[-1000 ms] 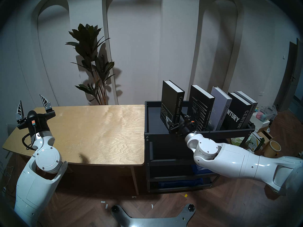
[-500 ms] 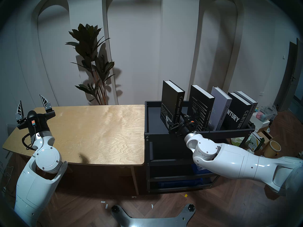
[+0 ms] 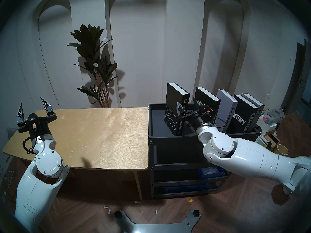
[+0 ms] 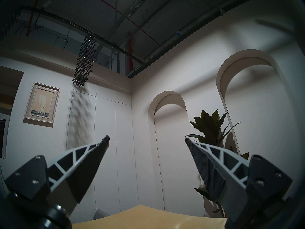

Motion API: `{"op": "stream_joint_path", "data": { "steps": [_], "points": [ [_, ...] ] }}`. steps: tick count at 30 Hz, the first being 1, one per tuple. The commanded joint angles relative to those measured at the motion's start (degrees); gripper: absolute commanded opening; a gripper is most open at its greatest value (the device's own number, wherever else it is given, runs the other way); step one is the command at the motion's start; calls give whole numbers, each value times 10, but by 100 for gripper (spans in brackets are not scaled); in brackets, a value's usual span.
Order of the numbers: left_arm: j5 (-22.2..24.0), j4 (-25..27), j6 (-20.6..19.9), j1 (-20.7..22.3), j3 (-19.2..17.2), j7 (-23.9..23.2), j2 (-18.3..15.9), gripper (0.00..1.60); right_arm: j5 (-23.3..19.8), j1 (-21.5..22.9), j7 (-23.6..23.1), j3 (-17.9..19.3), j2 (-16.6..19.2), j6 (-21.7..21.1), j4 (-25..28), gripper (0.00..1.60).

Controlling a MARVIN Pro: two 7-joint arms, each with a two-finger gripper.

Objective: Move the books from the display table onto the shelf, standing them upright with spines facing out and tallest at one end

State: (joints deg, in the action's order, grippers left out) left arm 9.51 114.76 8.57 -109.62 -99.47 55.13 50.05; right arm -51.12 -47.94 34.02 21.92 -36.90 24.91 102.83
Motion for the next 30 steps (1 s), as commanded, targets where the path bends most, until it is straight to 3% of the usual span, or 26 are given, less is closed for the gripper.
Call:
{"op": "stream_joint_path", "data": {
  "steps": [1, 13, 20, 27, 30],
  "points": [
    [-3, 5, 1, 4, -6, 1, -4, 160, 15, 8, 24, 28, 46, 26, 65, 160],
    [-3, 5, 1, 4, -6, 1, -4, 160, -1, 15, 58, 51, 87, 16, 173, 160],
    [-3, 4, 1, 4, -6, 1, -4, 160, -24, -3, 72, 68, 93, 83, 226, 160],
    [-2, 4, 1, 4, -5, 1, -3, 160, -71, -44, 70, 39, 133, 99, 289, 160],
    [-2, 4, 1, 4, -4, 1, -3, 160, -86, -77, 70, 7, 166, 90, 320, 160]
  ]
}}
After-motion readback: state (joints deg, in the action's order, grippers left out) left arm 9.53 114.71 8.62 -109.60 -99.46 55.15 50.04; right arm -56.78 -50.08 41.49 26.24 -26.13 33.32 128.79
